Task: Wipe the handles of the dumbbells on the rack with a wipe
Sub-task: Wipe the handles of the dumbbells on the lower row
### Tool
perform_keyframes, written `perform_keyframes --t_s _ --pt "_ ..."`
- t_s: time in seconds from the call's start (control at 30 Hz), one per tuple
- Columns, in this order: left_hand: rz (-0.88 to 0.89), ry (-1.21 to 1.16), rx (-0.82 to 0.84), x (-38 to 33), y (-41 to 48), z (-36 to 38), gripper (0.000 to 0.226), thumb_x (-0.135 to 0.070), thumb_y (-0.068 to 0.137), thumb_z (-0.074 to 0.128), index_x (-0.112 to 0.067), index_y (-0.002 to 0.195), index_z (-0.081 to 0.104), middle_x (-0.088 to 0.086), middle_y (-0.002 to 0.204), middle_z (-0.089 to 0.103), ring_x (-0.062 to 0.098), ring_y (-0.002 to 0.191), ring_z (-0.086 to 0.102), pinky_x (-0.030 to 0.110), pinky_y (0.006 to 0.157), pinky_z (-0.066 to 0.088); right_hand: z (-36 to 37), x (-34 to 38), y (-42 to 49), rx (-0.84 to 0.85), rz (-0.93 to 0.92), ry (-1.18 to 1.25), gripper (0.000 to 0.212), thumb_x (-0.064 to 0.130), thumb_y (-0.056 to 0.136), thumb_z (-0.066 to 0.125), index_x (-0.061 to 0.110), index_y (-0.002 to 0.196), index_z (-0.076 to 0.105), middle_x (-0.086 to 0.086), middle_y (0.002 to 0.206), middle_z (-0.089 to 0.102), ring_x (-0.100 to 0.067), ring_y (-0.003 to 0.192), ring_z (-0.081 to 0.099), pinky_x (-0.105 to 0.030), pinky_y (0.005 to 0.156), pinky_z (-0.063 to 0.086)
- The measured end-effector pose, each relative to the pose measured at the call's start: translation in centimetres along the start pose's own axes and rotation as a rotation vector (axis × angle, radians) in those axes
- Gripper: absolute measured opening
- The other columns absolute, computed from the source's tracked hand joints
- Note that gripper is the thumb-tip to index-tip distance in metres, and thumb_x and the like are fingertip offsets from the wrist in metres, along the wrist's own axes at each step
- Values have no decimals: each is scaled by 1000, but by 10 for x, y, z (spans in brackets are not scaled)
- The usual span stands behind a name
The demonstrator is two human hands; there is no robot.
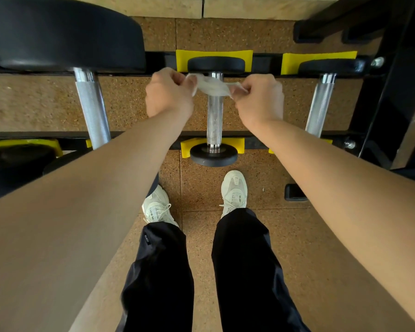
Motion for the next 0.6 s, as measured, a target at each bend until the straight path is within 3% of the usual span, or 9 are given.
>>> perform_keyframes --t_s 0.1,0.2,0.33,0.4,0.5,0.6 --pt "16 -45 87 -5 -5 9 25 -45 94 64 -24 83 62 -11 79 61 3 69 58 19 54 40 -10 -3 6 -121 89 -48 24 36 99 59 19 90 73 3 83 67 -15 80 66 -20 56 41" --pt "52 -57 94 -9 -7 13 29 -46 92 65 -25 73 57 -10 74 60 5 63 55 21 53 40 -10 -12 8 -145 189 -42 30 41 98 58 19 81 70 -1 82 70 -20 79 69 -31 62 51" --pt "-172 -149 -15 10 3 5 24 -46 94 64 -22 93 65 -10 84 64 4 72 60 22 54 42 4 9 5 13 152 129 36 43 96 60 15 76 71 -2 72 70 -20 69 70 -38 68 59" --pt "-241 -183 45 15 3 10 26 -46 94 64 -21 102 66 -8 88 66 6 74 61 22 55 42 6 10 6 22 161 146 35 42 96 59 15 76 71 -2 72 70 -20 68 70 -38 68 59" --pt "-121 -255 206 5 -4 21 24 -41 94 66 -18 87 64 -6 76 63 10 66 57 27 58 44 2 -11 9 -51 315 164 31 43 95 58 18 84 72 -1 80 71 -19 71 71 -39 67 61" --pt "-18 -276 203 -4 -4 18 28 -39 90 71 -22 72 57 -4 72 64 12 66 59 29 59 50 4 -20 6 -46 391 200 33 43 95 57 17 81 72 -2 78 71 -20 70 71 -46 67 62"
Point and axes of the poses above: each hand's wrist, its own y-axis towards the middle knuckle, its own z-axis out of the palm, x = y × z, the point moved 4 cm from there along y, towards the middle knuckle
